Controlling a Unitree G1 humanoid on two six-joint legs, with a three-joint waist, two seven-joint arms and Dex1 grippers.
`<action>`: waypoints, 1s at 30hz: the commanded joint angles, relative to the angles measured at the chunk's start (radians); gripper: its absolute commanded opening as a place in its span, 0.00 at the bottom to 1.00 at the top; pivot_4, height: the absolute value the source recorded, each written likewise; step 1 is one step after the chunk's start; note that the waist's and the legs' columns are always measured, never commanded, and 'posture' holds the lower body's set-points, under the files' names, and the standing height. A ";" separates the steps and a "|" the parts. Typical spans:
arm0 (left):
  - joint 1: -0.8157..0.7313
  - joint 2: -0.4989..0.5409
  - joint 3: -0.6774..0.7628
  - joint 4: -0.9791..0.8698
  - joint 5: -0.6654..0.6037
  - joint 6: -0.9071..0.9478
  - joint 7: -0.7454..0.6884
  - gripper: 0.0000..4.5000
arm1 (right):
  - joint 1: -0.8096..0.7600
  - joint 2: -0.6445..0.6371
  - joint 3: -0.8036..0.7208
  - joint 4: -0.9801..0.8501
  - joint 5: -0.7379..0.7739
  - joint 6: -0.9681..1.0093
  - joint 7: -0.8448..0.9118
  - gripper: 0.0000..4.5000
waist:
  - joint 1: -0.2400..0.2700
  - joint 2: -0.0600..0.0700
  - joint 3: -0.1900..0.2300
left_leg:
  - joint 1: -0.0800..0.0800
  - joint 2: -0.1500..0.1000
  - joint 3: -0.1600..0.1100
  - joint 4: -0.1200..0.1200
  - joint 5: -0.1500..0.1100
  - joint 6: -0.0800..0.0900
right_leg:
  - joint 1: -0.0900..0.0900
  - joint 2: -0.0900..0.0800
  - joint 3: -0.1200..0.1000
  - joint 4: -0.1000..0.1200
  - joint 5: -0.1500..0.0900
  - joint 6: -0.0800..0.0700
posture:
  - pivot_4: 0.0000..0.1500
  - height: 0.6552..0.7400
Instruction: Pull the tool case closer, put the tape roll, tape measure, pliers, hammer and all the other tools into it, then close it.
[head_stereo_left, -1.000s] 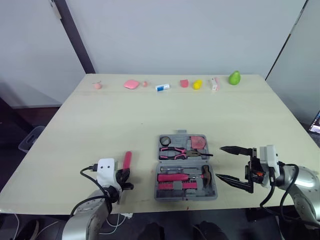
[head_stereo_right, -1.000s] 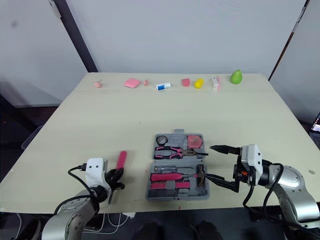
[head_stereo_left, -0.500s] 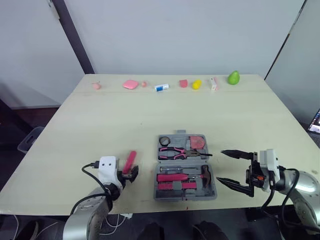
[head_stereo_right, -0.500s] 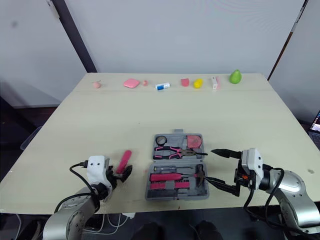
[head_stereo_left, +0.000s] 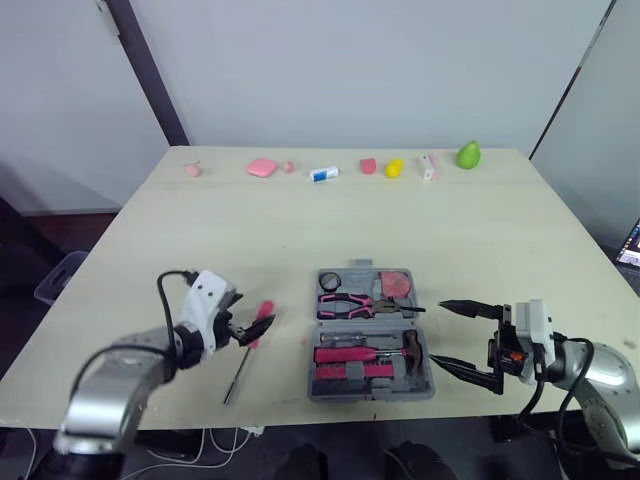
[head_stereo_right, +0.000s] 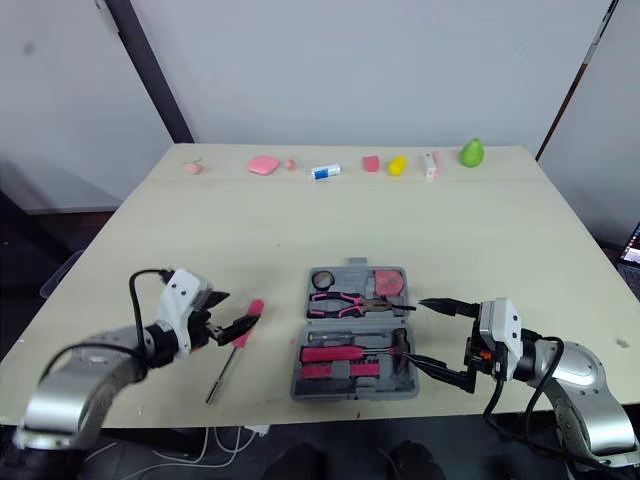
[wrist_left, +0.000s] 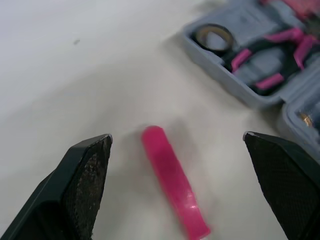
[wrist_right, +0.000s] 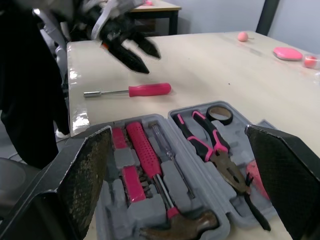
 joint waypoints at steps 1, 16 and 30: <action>-0.121 0.081 -0.129 0.132 0.105 -0.247 -0.243 0.99 | -0.012 -0.003 -0.016 -0.005 0.005 -0.020 0.002 1.00 | 0.001 0.003 0.000 | 0.000 0.000 0.001 0.000 0.000 0.000 | 0.000 0.000 0.000 0.000 0.000 0.000 | 1.00 1.00; -0.615 0.062 -0.589 0.691 0.409 -1.158 -0.711 0.99 | -0.005 -0.003 -0.013 -0.039 0.005 -0.007 -0.036 1.00 | -0.005 0.004 0.001 | -0.004 0.000 0.004 0.000 0.000 0.001 | -0.003 0.001 0.005 0.000 0.002 0.004 | 1.00 1.00; -0.890 -0.110 -0.813 1.089 0.889 -1.731 -0.458 0.99 | -0.020 -0.008 -0.010 -0.053 0.005 0.008 -0.062 1.00 | -0.006 0.003 0.001 | -0.004 -0.001 0.004 0.001 0.000 0.001 | -0.003 0.001 0.005 0.000 0.002 0.005 | 1.00 1.00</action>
